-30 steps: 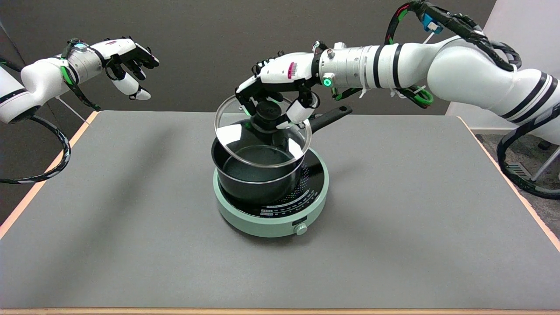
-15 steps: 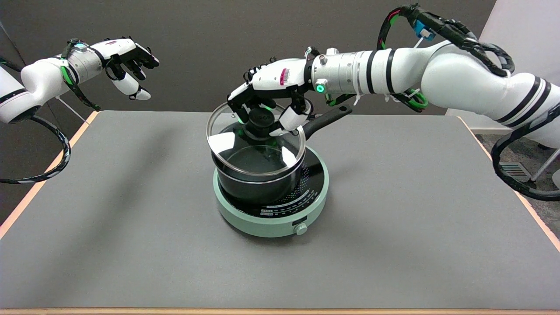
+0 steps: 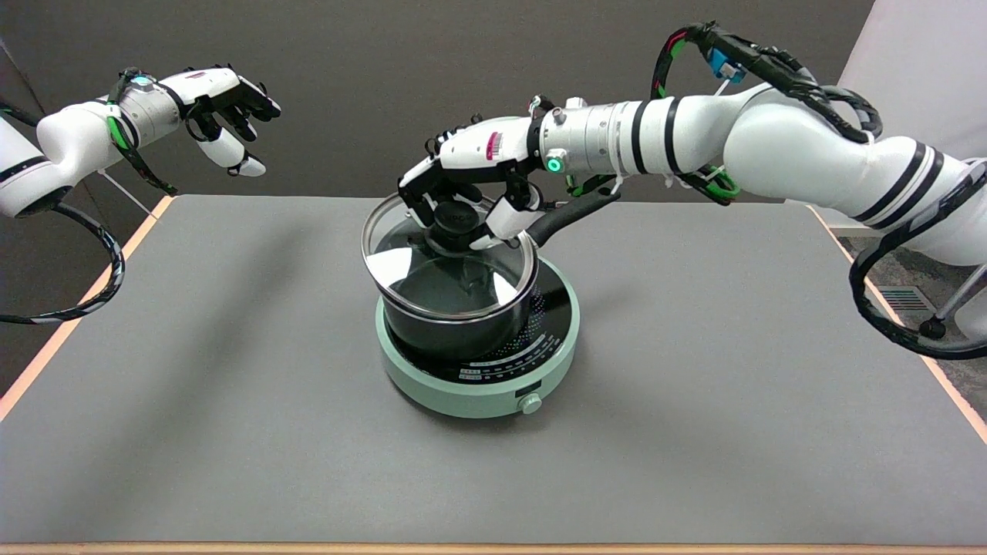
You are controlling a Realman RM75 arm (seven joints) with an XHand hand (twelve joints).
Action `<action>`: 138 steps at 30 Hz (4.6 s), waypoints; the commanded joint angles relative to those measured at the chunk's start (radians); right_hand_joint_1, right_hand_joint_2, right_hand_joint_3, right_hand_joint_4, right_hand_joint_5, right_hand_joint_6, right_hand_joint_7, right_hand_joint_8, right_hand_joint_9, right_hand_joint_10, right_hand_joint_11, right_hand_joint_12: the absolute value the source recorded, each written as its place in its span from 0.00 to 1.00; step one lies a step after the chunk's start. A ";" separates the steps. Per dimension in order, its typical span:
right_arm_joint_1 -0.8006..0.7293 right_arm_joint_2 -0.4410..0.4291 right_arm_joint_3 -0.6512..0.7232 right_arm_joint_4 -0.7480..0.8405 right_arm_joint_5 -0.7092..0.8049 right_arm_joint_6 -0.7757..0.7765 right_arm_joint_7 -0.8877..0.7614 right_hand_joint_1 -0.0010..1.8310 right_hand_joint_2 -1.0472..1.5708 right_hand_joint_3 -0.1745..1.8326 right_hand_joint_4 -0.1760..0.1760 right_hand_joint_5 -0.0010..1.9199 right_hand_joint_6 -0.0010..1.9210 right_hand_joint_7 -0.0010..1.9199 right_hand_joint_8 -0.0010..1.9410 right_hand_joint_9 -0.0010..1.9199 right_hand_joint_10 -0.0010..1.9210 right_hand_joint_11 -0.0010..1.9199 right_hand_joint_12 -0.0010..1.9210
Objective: Place the pot lid onto the pot.
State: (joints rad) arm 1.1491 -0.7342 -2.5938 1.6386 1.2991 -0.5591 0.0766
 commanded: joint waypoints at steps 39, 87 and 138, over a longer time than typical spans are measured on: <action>0.024 0.166 0.000 0.152 -0.015 -0.012 0.055 0.72 0.77 0.38 0.95 0.24 0.77 0.37 0.81 0.34 1.00 0.00 1.00; -0.052 0.132 0.011 0.010 -0.010 -0.012 0.102 0.72 0.73 0.54 1.00 0.25 0.83 0.37 0.91 0.36 1.00 0.00 1.00; 0.247 0.018 -0.001 -0.052 0.010 -0.474 0.149 0.71 0.76 0.49 0.90 0.22 0.81 0.34 0.92 0.26 1.00 0.00 1.00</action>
State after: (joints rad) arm 1.2771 -0.6204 -2.5964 1.6717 1.2653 -0.6894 0.2120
